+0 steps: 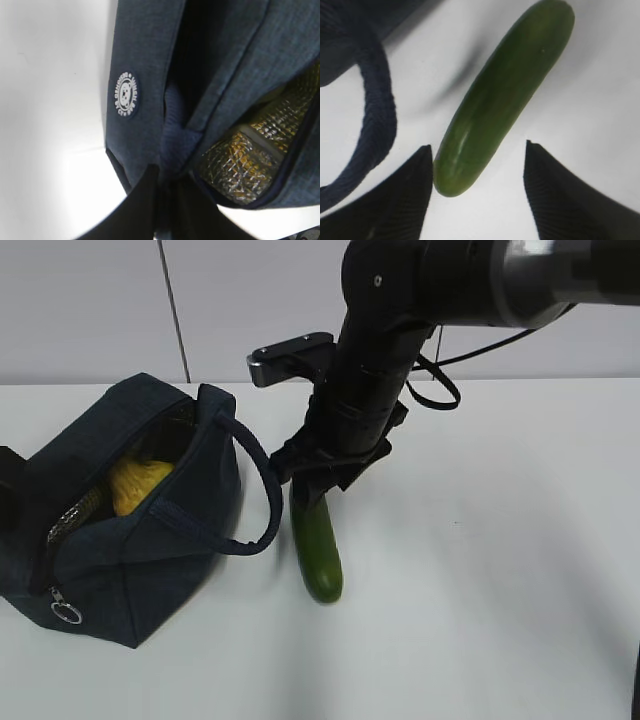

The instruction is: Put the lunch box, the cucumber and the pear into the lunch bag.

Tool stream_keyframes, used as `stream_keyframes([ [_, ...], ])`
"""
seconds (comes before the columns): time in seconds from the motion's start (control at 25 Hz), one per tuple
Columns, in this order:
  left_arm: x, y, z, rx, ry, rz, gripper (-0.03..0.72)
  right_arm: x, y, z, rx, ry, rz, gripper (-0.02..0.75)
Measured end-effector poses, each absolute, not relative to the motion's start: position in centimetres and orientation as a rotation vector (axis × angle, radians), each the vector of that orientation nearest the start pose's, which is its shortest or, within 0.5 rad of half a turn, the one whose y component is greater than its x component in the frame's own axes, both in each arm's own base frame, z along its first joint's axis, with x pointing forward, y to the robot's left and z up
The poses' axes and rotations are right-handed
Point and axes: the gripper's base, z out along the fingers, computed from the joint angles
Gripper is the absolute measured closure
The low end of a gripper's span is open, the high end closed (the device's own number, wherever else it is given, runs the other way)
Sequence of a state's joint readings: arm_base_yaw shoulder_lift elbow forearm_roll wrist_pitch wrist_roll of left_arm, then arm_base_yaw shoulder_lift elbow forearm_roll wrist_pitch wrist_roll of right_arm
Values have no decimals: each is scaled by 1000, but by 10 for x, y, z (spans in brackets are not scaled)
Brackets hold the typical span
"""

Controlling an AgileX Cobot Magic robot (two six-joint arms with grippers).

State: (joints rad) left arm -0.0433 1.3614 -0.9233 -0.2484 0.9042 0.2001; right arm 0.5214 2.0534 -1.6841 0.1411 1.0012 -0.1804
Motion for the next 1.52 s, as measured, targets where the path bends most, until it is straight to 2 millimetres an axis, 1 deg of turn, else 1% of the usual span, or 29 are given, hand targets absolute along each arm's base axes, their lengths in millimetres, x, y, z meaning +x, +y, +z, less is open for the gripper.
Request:
stream_keyframes([
  [0.12,250,-28,258,170,2793,-270,687,376,228,210,-873,2772,245,190],
  [0.28,250,-28,258,170,2793,-269,687,378,229,197,-846,2813,239,168],
  [0.4,250,-28,258,170,2792,-269,687,379,229,191,-836,2832,236,166],
  [0.6,250,-28,258,170,2792,-269,687,375,235,188,-850,2833,233,165],
  [0.76,250,-28,258,168,2792,-269,687,373,243,174,-848,2863,210,165],
  [0.8,250,-28,258,167,2793,-269,687,374,244,167,-839,2879,194,165],
  [0.96,250,-28,258,165,2793,-272,687,378,244,153,-805,2898,161,164],
  [1.16,250,-28,258,166,2794,-272,687,380,245,149,-752,2901,160,166],
  [1.36,250,-28,258,166,2794,-272,687,381,244,149,-729,2904,142,210],
  [1.52,250,-28,258,166,2794,-272,687,382,244,145,-726,2909,131,220],
])
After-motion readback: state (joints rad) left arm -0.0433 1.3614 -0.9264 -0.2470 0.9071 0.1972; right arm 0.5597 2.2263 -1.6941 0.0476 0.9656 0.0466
